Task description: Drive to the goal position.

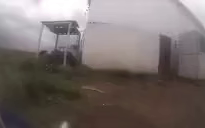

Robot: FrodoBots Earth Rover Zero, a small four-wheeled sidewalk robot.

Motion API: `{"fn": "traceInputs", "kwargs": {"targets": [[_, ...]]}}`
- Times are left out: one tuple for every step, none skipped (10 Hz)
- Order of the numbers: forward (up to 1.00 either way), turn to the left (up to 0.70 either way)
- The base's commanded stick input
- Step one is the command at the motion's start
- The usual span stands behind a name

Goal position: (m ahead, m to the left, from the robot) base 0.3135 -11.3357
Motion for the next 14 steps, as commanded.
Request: {"fn": "traceInputs", "kwargs": {"targets": [[0.7, 0.0], [0.7, 0.0], [0.7, 0.0], [0.7, 0.0], [0.7, 0.0], [0.61, -0.09], [0.26, -0.44], [0.0, -0.7], [0.0, -0.7], [0.0, -0.7], [0.0, -0.7], [0.0, -0.7], [0.0, -0.7], [0.0, -0.7]]}}
